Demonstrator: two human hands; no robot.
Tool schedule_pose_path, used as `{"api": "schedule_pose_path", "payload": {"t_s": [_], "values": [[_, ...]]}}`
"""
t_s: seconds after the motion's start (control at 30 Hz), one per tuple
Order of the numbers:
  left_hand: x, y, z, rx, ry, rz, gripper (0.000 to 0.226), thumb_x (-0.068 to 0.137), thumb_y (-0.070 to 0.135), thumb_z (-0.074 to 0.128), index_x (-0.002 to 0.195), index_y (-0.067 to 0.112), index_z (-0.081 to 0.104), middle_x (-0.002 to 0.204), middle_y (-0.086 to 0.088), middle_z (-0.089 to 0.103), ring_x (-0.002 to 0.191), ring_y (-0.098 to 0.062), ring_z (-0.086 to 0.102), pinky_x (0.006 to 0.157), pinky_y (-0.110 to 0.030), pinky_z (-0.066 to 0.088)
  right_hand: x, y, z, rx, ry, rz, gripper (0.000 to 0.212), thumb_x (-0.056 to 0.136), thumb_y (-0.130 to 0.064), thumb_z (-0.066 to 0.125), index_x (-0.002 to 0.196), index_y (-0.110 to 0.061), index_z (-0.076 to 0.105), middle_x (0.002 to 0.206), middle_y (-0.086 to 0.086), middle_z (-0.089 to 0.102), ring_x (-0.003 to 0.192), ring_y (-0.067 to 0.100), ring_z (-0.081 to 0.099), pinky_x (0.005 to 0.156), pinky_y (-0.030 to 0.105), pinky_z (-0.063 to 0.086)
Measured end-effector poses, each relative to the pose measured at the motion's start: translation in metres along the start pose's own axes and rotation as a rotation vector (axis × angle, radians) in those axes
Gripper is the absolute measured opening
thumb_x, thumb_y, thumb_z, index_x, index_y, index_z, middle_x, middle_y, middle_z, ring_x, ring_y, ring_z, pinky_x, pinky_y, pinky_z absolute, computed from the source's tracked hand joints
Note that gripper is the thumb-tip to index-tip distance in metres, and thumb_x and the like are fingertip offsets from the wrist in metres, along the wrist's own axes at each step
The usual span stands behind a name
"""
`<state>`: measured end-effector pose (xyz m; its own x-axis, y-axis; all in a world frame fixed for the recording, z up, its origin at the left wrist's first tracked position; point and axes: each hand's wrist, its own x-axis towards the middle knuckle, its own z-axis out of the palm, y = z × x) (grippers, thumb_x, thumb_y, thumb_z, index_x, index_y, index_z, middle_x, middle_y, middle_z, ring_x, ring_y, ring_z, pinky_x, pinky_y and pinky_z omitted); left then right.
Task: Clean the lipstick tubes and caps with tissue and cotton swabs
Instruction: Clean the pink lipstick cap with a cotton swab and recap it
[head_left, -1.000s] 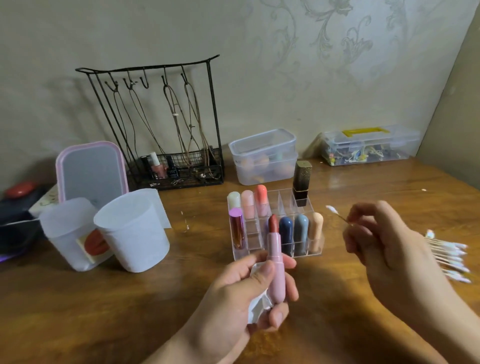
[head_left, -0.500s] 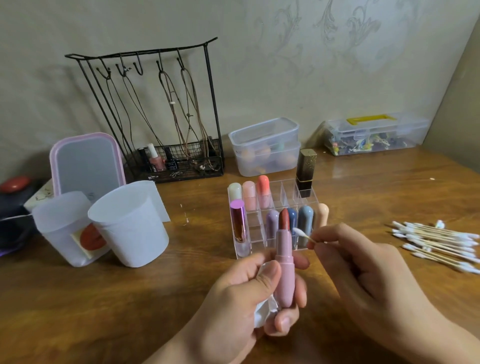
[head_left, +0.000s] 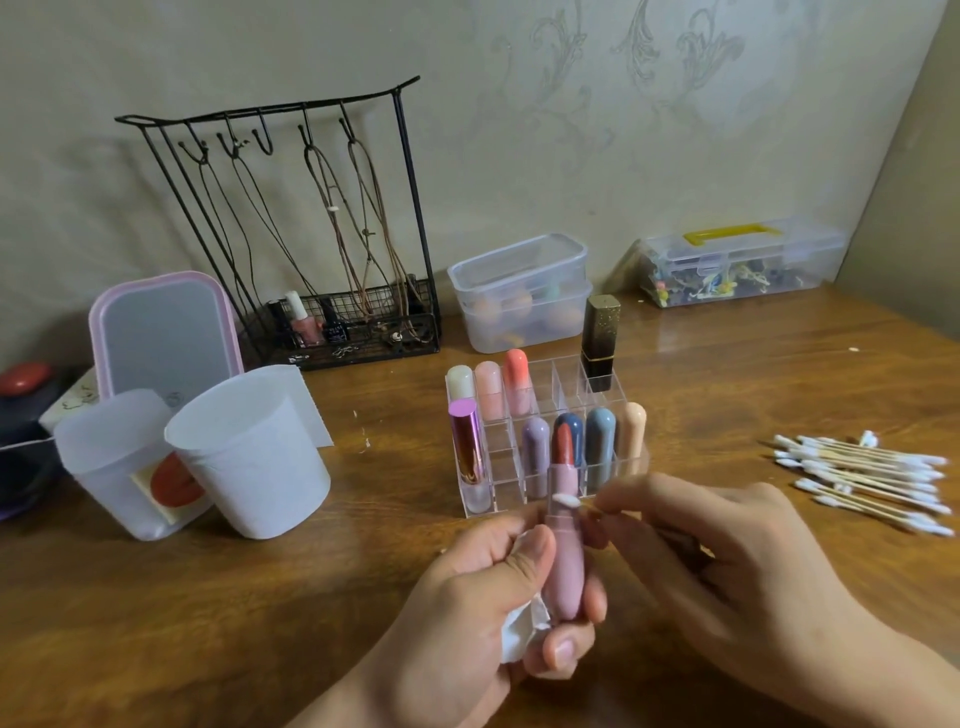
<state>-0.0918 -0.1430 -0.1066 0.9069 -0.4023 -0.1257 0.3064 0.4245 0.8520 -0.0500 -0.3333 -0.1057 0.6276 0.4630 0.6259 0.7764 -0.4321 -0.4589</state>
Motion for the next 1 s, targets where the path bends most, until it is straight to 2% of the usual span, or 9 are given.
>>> {"api": "schedule_pose_path", "payload": {"t_s": [0.07, 0.2, 0.3, 0.4, 0.6, 0.7, 0.8, 0.9, 1.0], "values": [[0.0004, 0.0003, 0.0005, -0.012, -0.003, -0.002, 0.032, 0.085, 0.023, 0.056, 0.112, 0.007, 0.063, 0.075, -0.019, 0.056, 0.051, -0.02, 0.046, 0.051, -0.027, 0.033, 0.0007, 0.0007, -0.0009, -0.022, 0.032, 0.023, 0.009, 0.093, -0.036, 0.054, 0.1, -0.033, 0.059, 0.055, -0.022, 0.044, 0.043, -0.001, 0.037, 0.04, 0.02, 0.034], [0.0008, 0.0006, -0.0001, 0.006, 0.01, 0.0, 0.031, 0.084, 0.024, 0.057, 0.104, 0.001, 0.062, 0.072, -0.018, 0.056, 0.05, -0.019, 0.046, 0.05, -0.026, 0.033, 0.0014, 0.0, -0.0016, -0.007, 0.025, -0.04, 0.009, 0.092, -0.033, 0.058, 0.1, -0.031, 0.064, 0.063, -0.024, 0.054, 0.046, -0.002, 0.042, 0.042, 0.02, 0.038], [0.0005, 0.0007, -0.0003, 0.028, 0.011, -0.001, 0.028, 0.085, 0.025, 0.057, 0.103, 0.005, 0.065, 0.075, -0.019, 0.056, 0.051, -0.018, 0.045, 0.051, -0.025, 0.034, 0.0017, 0.0003, -0.0034, -0.007, 0.078, -0.002, 0.008, 0.092, -0.034, 0.058, 0.097, -0.031, 0.064, 0.058, -0.028, 0.043, 0.045, -0.002, 0.037, 0.042, 0.017, 0.034], [0.0004, 0.0014, -0.0004, 0.057, 0.018, 0.005, 0.033, 0.083, 0.025, 0.059, 0.102, -0.001, 0.061, 0.072, -0.017, 0.054, 0.049, -0.017, 0.045, 0.05, -0.024, 0.032, 0.0002, -0.0003, -0.0032, 0.017, 0.051, -0.048, 0.012, 0.093, -0.033, 0.06, 0.097, -0.028, 0.07, 0.068, -0.018, 0.062, 0.048, 0.002, 0.05, 0.043, 0.021, 0.042], [0.0013, 0.0016, 0.0031, 0.103, 0.038, 0.034, 0.033, 0.079, 0.025, 0.065, 0.102, 0.002, 0.065, 0.067, -0.012, 0.051, 0.047, -0.014, 0.043, 0.045, -0.019, 0.033, -0.001, 0.0003, -0.0044, 0.017, 0.067, -0.031, 0.011, 0.09, -0.033, 0.062, 0.094, -0.027, 0.071, 0.066, -0.017, 0.062, 0.047, 0.003, 0.052, 0.043, 0.023, 0.042], [0.0019, 0.0022, 0.0024, 0.164, 0.06, 0.021, 0.035, 0.077, 0.028, 0.068, 0.101, 0.004, 0.064, 0.068, -0.01, 0.054, 0.048, -0.013, 0.043, 0.045, -0.018, 0.035, -0.0001, 0.0007, -0.0047, -0.016, 0.104, -0.01, 0.011, 0.089, -0.033, 0.062, 0.091, -0.026, 0.071, 0.058, -0.022, 0.047, 0.044, -0.001, 0.039, 0.042, 0.019, 0.036], [0.0024, 0.0033, 0.0003, 0.253, 0.076, 0.048, 0.027, 0.076, 0.032, 0.071, 0.096, 0.013, 0.068, 0.067, -0.009, 0.05, 0.05, -0.013, 0.044, 0.046, -0.02, 0.04, 0.0001, -0.0009, -0.0048, -0.036, 0.082, -0.015, 0.013, 0.089, -0.033, 0.063, 0.09, -0.024, 0.072, 0.057, -0.02, 0.052, 0.044, 0.0, 0.041, 0.041, 0.02, 0.038], [0.0027, 0.0032, -0.0017, 0.354, 0.079, 0.079, 0.027, 0.079, 0.033, 0.071, 0.097, 0.013, 0.065, 0.066, -0.009, 0.049, 0.051, -0.013, 0.044, 0.05, -0.022, 0.042, 0.0027, -0.0019, -0.006, -0.026, 0.097, -0.011, 0.01, 0.087, -0.03, 0.065, 0.089, -0.022, 0.072, 0.059, -0.035, 0.037, 0.045, -0.009, 0.037, 0.046, 0.01, 0.033], [0.002, 0.0033, -0.0025, 0.392, 0.079, 0.081, 0.032, 0.077, 0.036, 0.073, 0.099, 0.015, 0.063, 0.066, -0.007, 0.052, 0.052, -0.013, 0.045, 0.051, -0.024, 0.043, 0.0035, -0.0042, -0.0089, -0.032, 0.092, -0.03, 0.013, 0.087, -0.03, 0.064, 0.087, -0.02, 0.073, 0.062, -0.035, 0.035, 0.046, -0.008, 0.034, 0.046, 0.009, 0.031]]}}
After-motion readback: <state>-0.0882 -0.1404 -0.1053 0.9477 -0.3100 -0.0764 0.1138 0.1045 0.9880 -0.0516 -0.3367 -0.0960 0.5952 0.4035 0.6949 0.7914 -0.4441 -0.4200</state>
